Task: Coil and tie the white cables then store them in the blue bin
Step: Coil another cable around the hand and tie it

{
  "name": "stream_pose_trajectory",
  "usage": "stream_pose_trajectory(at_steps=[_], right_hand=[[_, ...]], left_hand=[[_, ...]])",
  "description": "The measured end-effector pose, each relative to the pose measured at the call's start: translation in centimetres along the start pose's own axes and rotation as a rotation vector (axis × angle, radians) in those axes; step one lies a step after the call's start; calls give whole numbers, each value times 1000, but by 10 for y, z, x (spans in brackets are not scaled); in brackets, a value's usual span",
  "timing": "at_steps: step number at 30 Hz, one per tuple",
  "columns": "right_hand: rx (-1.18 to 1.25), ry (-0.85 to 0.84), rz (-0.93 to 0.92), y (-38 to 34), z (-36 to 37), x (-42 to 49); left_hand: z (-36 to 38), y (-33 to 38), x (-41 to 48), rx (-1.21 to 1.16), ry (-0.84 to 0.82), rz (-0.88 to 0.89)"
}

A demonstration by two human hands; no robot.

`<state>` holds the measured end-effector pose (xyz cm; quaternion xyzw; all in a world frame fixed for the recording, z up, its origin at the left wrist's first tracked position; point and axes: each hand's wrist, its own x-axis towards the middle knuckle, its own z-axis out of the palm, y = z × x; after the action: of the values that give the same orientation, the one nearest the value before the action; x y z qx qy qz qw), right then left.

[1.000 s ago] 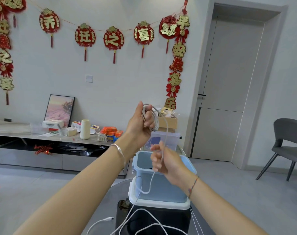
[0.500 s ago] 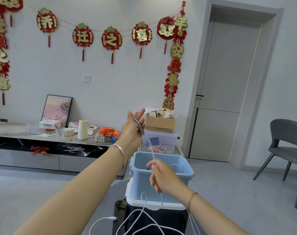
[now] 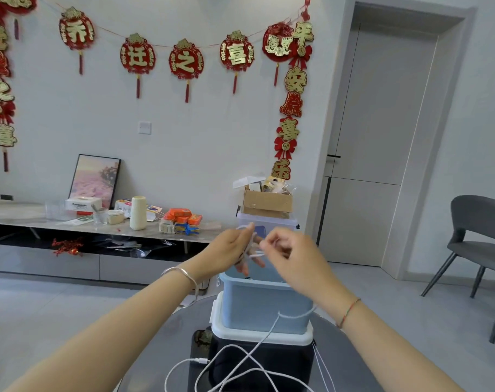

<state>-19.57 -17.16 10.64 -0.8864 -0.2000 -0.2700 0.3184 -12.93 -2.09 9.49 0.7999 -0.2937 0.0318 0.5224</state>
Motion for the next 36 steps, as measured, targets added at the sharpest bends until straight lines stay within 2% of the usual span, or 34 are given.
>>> stream_pose_trajectory(at_steps=[2,6,9,11,15,17,20,23,28,31,34,36], right_hand=[[91,49,-2,5,-8,5],[297,86,16,6,-13,16],[462,154,94,6,-14,24],[591,180,179,7,-14,28],[749,104,389,11,0,29],[765,29,455,6,14,27],[850,42,531,-8,28,23],[831,27,512,-11,35,17],[635,-263,485,-3,44,-2],[442,-411,401,-3,40,-11],[166,-570,281,-13,33,-20],[24,-515,176,-21,26,-21]], left_hand=[[2,4,-13,-18,-136,-36],[7,19,-26,-51,-289,-30],[6,30,-30,-276,-401,-26],[2,34,-29,-506,-457,-47],[-5,44,-21,-1044,-394,-44],[-4,50,-16,-1200,-311,-25],[2,53,-7,-1340,-147,-26],[2,54,4,-1303,58,-5],[-10,45,25,-1080,329,20],[-15,36,30,-982,403,0],[-14,27,28,-756,406,23],[-10,21,25,-495,371,57]])
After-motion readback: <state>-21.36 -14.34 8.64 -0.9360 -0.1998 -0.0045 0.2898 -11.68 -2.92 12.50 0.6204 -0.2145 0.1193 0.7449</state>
